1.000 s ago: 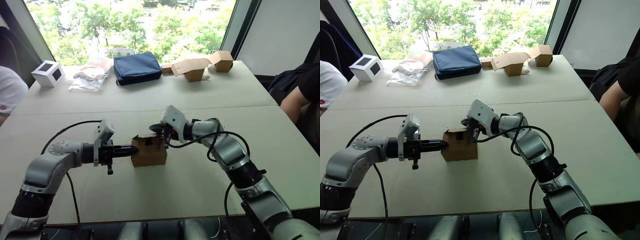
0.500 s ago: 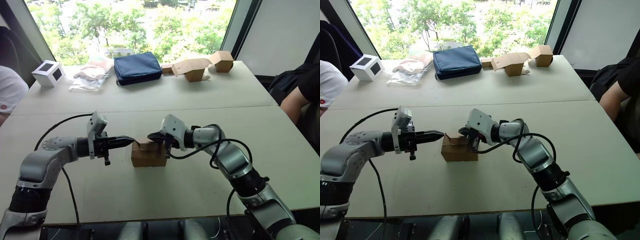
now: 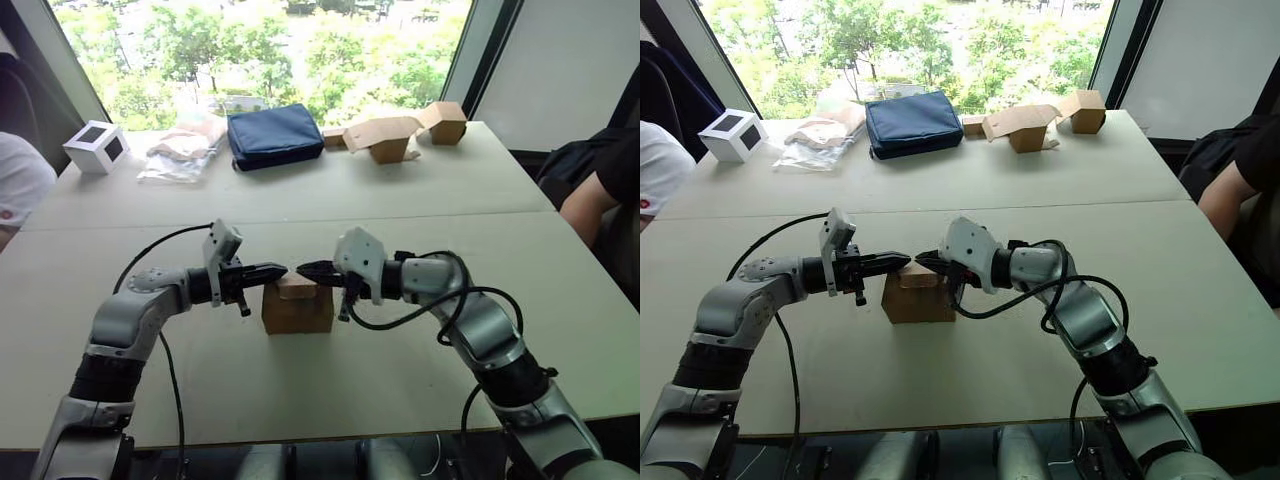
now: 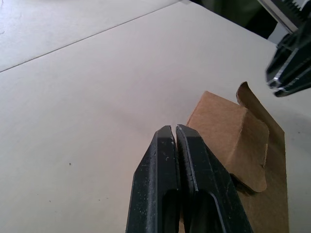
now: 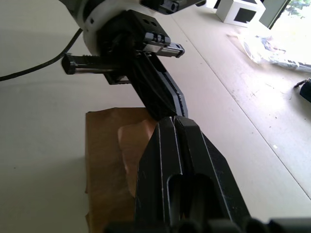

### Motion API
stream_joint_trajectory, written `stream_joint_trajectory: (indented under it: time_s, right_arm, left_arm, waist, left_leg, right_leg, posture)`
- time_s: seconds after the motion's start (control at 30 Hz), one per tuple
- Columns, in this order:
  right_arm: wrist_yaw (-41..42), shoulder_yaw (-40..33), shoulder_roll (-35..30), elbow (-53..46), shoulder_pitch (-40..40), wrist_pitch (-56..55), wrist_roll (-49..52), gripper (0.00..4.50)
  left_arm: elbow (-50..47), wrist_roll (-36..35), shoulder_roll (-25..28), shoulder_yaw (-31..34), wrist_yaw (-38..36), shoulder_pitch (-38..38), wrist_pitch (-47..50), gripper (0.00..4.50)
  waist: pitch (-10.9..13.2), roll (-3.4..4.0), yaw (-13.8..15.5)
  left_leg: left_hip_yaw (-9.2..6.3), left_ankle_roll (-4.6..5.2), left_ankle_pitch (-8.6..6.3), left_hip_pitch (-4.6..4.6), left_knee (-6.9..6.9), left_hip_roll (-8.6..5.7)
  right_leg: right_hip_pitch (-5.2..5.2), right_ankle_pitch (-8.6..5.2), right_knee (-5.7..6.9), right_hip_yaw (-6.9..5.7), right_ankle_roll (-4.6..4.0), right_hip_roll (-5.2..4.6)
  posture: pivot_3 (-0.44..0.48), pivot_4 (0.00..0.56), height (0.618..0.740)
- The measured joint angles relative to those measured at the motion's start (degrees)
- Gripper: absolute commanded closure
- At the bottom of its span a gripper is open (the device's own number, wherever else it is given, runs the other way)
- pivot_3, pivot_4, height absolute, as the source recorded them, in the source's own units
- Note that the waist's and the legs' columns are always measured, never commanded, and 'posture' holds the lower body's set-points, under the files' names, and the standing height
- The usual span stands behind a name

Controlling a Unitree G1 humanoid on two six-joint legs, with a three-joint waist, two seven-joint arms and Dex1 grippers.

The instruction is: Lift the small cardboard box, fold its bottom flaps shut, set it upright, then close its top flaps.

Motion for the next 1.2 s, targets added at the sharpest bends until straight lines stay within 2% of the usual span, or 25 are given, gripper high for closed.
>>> stream_joint_trajectory:
  time_s: [0.33, 1.0, 1.2]
  right_arm:
    - [-0.04, 3.04, -0.92, -1.6, 1.93, 0.22, -2.24, 4.5]
    - [0.38, 7.2, -1.21, 3.6, 1.72, -7.13, -10.29, 4.5]
    - [-0.77, 8.09, -1.11, 6.26, 0.31, -10.61, -13.93, 4.5]
  left_arm:
    - [-0.02, 0.44, 0.0, -0.25, -0.03, 0.01, -0.52, 4.41]
    - [-0.78, -2.59, -0.75, 0.33, 1.29, 0.01, 2.66, 4.41]
    - [-0.98, -3.08, -0.74, 0.32, 1.29, 0.05, 3.01, 4.41]
  waist:
    - [0.0, 0.0, 0.0]
    - [0.0, 0.0, 0.0]
    - [0.0, -0.01, 0.14]
  left_leg:
    - [0.0, 0.0, 0.0, 0.01, 0.0, 0.0]
    - [0.0, 0.0, 0.0, 0.04, 0.01, 0.0]
    - [-0.02, 0.0, 0.0, 0.29, 0.0, 0.0]
  right_leg:
    - [0.0, 0.0, 0.0, 0.0, 0.0, 0.0]
    - [0.03, 0.0, 0.0, -0.01, 0.0, 0.02]
    - [0.32, 0.0, -0.04, -0.03, 0.0, 0.01]
  posture:
    - [0.0, 0.15, 0.74]
    - [0.0, 0.15, 0.74]
    - [0.0, 0.15, 0.74]
